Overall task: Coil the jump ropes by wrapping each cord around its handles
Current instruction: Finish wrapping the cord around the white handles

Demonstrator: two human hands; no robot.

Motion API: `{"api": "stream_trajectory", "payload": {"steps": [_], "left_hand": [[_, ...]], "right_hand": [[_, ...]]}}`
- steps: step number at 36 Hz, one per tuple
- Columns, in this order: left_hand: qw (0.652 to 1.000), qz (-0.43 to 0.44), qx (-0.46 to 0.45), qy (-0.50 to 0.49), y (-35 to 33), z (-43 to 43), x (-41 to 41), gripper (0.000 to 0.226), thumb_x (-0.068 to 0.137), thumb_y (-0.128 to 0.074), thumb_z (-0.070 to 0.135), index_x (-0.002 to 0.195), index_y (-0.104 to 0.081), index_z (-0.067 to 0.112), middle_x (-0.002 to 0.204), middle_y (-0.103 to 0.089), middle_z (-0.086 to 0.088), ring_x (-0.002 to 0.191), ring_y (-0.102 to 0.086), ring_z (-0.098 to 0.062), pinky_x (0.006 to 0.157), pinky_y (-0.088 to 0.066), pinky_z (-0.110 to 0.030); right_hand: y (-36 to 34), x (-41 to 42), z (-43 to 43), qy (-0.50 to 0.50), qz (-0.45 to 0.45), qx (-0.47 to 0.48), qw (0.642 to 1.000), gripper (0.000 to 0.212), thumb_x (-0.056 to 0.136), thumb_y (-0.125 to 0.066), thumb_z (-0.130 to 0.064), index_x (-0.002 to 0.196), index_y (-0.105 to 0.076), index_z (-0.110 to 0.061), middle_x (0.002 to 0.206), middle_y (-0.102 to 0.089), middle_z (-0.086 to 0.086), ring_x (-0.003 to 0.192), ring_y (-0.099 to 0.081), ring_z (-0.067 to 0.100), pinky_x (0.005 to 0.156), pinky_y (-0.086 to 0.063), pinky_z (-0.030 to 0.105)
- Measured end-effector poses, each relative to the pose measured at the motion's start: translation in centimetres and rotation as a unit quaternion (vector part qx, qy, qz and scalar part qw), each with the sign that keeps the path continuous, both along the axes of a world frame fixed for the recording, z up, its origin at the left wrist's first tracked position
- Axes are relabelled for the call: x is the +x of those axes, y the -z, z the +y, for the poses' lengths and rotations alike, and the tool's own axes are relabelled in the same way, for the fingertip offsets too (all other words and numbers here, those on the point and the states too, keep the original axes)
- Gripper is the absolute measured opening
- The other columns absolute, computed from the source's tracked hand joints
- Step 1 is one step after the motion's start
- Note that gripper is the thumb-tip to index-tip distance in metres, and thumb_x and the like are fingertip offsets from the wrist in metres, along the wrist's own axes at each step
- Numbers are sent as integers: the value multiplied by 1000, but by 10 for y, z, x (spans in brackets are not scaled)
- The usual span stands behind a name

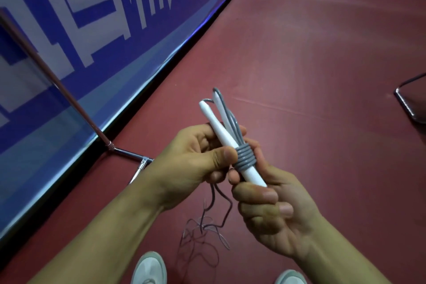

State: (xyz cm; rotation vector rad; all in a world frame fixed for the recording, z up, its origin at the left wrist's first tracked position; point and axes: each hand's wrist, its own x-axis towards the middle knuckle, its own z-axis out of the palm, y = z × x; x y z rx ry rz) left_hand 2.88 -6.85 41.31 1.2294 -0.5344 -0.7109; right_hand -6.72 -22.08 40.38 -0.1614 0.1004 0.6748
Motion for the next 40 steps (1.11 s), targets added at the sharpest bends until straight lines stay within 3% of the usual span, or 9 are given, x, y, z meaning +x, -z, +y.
{"api": "stream_trajectory", "payload": {"steps": [4, 7, 12, 18, 23, 28, 34, 37, 40], "left_hand": [[994, -8, 69, -85, 7, -5, 0, 21, 86, -75, 2, 105, -67, -2, 70, -62, -9, 47, -43, -10, 45, -37, -18], [986, -23, 111, -126, 13, -8, 0, 14, 90, -69, -3, 102, -66, -8, 62, -61, -6, 47, -45, -12, 45, -37, -20], [983, -41, 124, -131, 12, -13, -6, 12, 84, -75, 1, 93, -68, -3, 60, -67, -2, 45, -52, -13, 44, -42, -21], [992, -39, 59, -106, 4, -5, -4, 34, 78, -75, 21, 100, -67, -3, 57, -56, -4, 47, -43, -15, 42, -33, -21], [996, -47, 43, -56, 7, -2, 3, 19, 82, -74, 15, 99, -72, 7, 72, -58, -16, 65, -43, -26, 61, -38, -35], [999, 33, -38, 19, 7, -2, 3, 46, 73, -85, 27, 108, -69, 3, 79, -64, -14, 56, -55, -13, 51, -39, -24], [981, 100, -107, 130, 2, -1, 0, 63, 74, -86, 33, 131, -66, 14, 140, -54, -30, 58, -59, -5, 53, -44, -15], [991, 78, -69, 89, 5, -1, 2, 62, 71, -88, 37, 121, -69, 7, 88, -66, -24, 51, -54, -10, 46, -38, -19], [999, 28, 12, -37, 4, -3, 2, 57, 74, -84, 30, 109, -65, -11, 57, -48, -7, 43, -38, -11, 42, -30, -22]], "right_hand": [[-3, 5, 8, 123, -40, -413, 902, 57, 100, -48, -54, 109, -69, -2, 80, -63, 21, 62, -63, 26, 62, -62, 46], [1, 7, 7, 160, -101, -539, 821, 49, 87, -68, -35, 120, -63, 0, 101, -69, 21, 83, -65, 25, 80, -62, 53], [3, 5, 8, 132, -157, -659, 724, 22, 99, -64, -20, 107, -59, 0, 72, -57, 0, 64, -54, 16, 77, -60, 61], [-7, 2, 1, 120, -113, -398, 902, 37, 91, -58, -42, 95, -72, -9, 67, -42, 4, 54, -19, 17, 54, -54, 36], [-1, 1, -5, 93, -91, -263, 956, 53, 90, -68, -50, 105, -67, 1, 68, -38, 1, 48, -27, 7, 50, -47, 29], [-3, 0, -9, 69, -123, -199, 970, 52, 98, -61, -49, 108, -63, 2, 68, -43, -1, 49, -32, 5, 52, -48, 26], [-1, -1, -7, 10, -135, -92, 987, 60, 104, -46, -52, 119, -57, 6, 74, -54, 1, 52, -30, 7, 59, -54, 26], [-1, 0, -5, 2, -118, -106, 987, 70, 102, -39, -60, 113, -60, 5, 68, -57, 5, 44, -39, 8, 58, -57, 31], [-3, 3, 3, 62, -59, -381, 920, 75, 92, -41, -69, 100, -68, 1, 66, -59, 18, 47, -58, 22, 61, -61, 44]]}}
